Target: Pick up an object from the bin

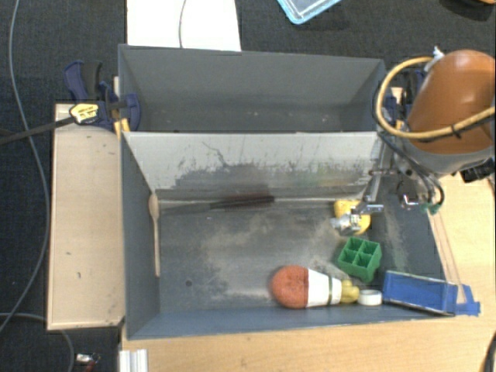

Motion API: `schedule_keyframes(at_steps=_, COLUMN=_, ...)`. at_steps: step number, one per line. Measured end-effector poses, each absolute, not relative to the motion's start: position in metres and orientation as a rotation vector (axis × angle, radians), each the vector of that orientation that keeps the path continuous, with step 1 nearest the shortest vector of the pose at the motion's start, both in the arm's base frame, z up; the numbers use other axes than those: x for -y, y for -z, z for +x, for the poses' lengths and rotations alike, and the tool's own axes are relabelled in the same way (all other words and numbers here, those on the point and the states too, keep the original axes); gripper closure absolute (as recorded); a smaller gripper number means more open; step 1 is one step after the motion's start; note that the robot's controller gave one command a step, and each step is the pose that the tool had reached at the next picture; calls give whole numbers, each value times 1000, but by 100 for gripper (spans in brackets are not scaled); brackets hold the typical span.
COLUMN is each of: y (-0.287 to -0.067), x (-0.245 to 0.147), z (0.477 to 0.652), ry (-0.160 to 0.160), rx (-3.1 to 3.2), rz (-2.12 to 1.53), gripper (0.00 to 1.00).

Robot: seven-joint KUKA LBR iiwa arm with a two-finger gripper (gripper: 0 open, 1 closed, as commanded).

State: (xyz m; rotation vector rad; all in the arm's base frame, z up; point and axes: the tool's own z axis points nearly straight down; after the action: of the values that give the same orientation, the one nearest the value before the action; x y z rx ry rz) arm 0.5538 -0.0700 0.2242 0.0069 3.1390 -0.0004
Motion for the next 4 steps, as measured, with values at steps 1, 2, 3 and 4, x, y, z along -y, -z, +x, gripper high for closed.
schedule_keyframes(at_steps=1, y=-253, x=65, z=536, ry=1, rx=-3114, rz=-403, gripper=0)
schedule_keyframes(at_steps=2, y=-205, x=30, z=522, ry=3, rx=-3103, rz=-420, gripper=0)
schedule_keyframes(at_steps=3, y=-191, x=20, z=501, ry=4, rx=-3109, rz=-382, gripper=0)
schedule_keyframes(at_steps=4, y=-167, x=1, z=500, ry=2, rx=-3042, rz=-747, gripper=0)
